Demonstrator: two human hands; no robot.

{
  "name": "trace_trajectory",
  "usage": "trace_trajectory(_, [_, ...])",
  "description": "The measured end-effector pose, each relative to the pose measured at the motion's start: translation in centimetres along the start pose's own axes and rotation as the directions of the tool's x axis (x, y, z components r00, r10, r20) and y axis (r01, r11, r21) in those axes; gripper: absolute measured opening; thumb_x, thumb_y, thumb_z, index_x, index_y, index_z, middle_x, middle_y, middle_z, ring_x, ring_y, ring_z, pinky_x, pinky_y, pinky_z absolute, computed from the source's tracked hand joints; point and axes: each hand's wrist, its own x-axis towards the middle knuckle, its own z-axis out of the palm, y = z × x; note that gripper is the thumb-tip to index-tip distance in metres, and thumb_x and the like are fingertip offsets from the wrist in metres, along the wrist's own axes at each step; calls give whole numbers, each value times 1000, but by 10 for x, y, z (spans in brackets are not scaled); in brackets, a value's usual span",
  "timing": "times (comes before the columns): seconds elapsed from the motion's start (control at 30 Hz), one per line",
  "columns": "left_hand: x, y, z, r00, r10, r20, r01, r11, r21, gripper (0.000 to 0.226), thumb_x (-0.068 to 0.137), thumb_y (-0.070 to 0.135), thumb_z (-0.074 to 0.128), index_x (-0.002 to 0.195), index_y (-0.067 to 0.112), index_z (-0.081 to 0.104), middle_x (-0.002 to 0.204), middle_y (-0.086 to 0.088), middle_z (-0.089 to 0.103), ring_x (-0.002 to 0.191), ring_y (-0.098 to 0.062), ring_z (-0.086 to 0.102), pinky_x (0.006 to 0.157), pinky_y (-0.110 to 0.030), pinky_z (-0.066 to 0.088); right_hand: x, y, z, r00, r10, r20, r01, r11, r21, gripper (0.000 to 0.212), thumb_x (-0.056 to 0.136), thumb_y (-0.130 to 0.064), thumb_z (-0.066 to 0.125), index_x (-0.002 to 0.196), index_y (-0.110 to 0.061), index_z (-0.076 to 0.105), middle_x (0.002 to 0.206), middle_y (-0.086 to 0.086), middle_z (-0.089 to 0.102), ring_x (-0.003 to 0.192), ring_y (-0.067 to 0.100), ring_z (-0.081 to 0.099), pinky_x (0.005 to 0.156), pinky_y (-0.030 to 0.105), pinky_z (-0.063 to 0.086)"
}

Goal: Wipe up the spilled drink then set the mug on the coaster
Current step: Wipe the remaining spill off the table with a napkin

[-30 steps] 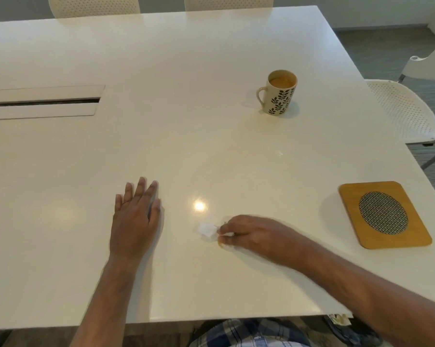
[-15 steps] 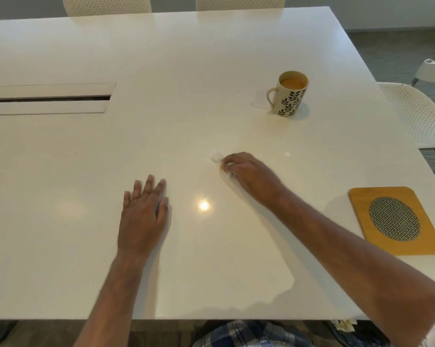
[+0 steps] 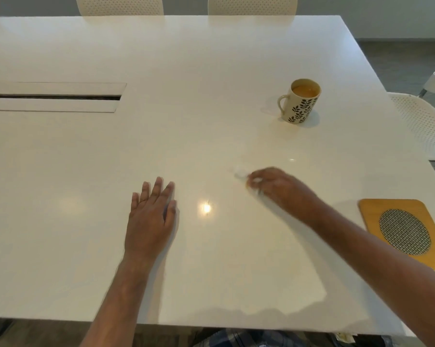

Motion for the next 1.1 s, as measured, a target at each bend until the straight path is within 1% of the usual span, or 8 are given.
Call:
trace_trajectory(0.1, [0,2,-2,1000,0,3,0,1000,-7,54,107,44,34,161,35,39,172,5,28,162,-23,20,131,-47,13,37,28,-14,988,132,-78,-138,987,-78,18,93,-4,72,110,-7,79,124,6,71,113,24,64,98,17,40])
trace_trajectory(0.33, [0,5,-5,1000,-8,6,8,1000,-18,52,110,36,44,161,35,39,173,6,27,162,-22,18,132,-46,12,101,-12,14,987,131,-92,-137,989,-59,18,93,-6,67,106,-11,79,123,4,71,116,24,61,99,34,50])
trace_trajectory(0.5, [1,-4,-5,999,-34,9,34,999,-40,55,111,37,33,166,29,29,174,7,22,162,-20,14,132,-43,10,83,-79,47,998,-43,37,37,988,149,23,100,-31,60,119,-26,73,123,-9,67,114,2,58,103,28,43])
trace_trajectory(0.57, [2,-12,-5,998,-60,8,60,998,-8,56,112,41,35,166,29,27,174,6,20,163,-24,12,132,-45,11,59,-95,49,992,-103,75,86,975,203,25,103,-26,59,125,-23,72,129,-6,66,121,7,58,107,28,43])
trace_trajectory(0.7, [1,-21,-9,998,-58,16,58,998,7,63,108,56,28,165,30,29,174,8,21,163,-23,12,132,-44,11,17,-86,37,937,-331,109,323,943,86,27,104,-12,61,129,-13,72,135,0,67,123,20,60,96,28,50])
trace_trajectory(0.83, [0,-17,-11,998,-61,6,61,998,-6,63,107,56,29,165,31,29,174,8,21,163,-22,12,132,-44,11,14,-39,25,975,-212,59,214,976,-36,27,103,-34,57,126,-35,72,133,-21,63,128,2,55,108,18,39])
trace_trajectory(1.0, [-2,-14,-12,997,-74,15,75,997,-23,56,111,44,36,165,31,29,174,8,19,163,-21,10,132,-43,8,69,-12,17,994,83,-67,-86,995,-51,21,93,-6,69,110,-13,79,123,3,71,114,25,64,99,28,48])
trace_trajectory(1.1, [-1,-13,-13,997,-74,6,74,997,-31,53,112,34,38,164,29,33,174,6,23,163,-24,13,132,-46,10,91,-41,36,987,157,-20,-157,988,8,30,100,-25,54,123,-20,73,133,-1,66,126,19,56,102,22,41])
